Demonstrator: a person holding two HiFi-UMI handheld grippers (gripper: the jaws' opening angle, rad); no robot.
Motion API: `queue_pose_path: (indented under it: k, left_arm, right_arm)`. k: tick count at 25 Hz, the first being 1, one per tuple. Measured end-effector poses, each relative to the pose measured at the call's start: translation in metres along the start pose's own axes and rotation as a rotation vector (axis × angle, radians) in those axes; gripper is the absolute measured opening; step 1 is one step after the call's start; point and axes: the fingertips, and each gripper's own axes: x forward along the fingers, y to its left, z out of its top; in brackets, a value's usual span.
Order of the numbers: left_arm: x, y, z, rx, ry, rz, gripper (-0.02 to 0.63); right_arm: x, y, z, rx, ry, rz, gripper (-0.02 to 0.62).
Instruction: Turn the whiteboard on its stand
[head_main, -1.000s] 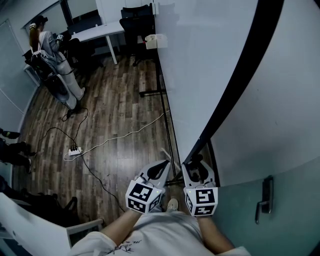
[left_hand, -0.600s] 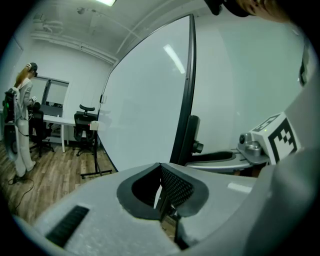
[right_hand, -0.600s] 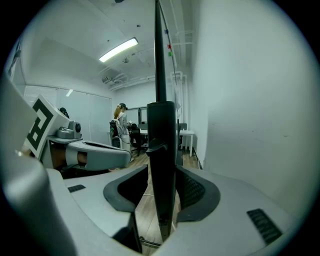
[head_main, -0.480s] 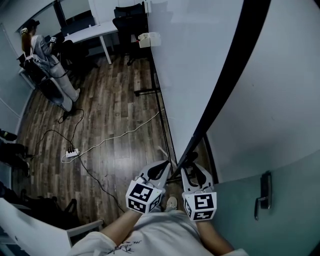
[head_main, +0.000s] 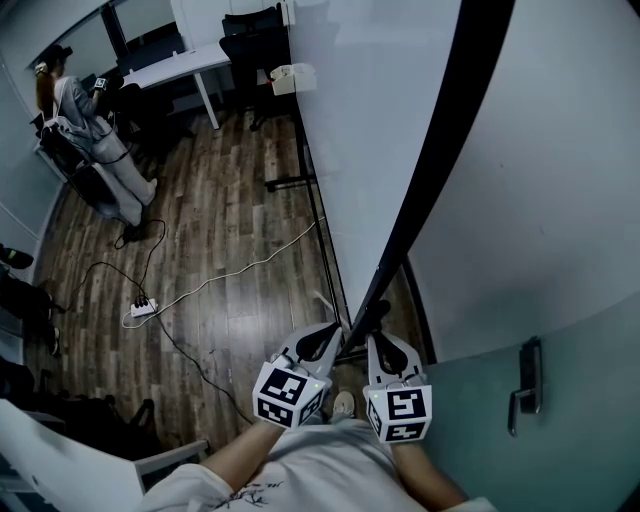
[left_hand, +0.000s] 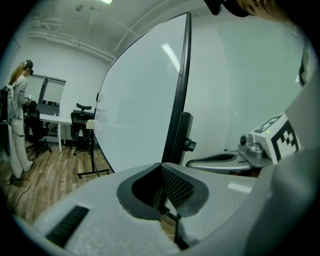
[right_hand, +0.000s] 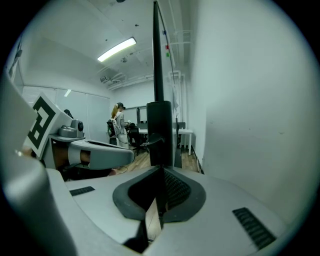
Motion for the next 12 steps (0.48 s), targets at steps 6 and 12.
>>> queue_pose_path:
  k: [6, 12]
  left_arm:
    - [-0.0012, -0.0018, -0.0037, 0.001, 0.008, -0.001, 0.011]
    - [-0.0008, -0.0022, -0.0058, -0.001, 0.008, 0.008, 0.011]
  right_arm:
    - [0.0003, 0.0005, -0.0018, 0.013, 0.001, 0.016, 0.008]
    - [0.0004, -0.0025, -0.0041, 0.011, 0.000, 0.017, 0.008]
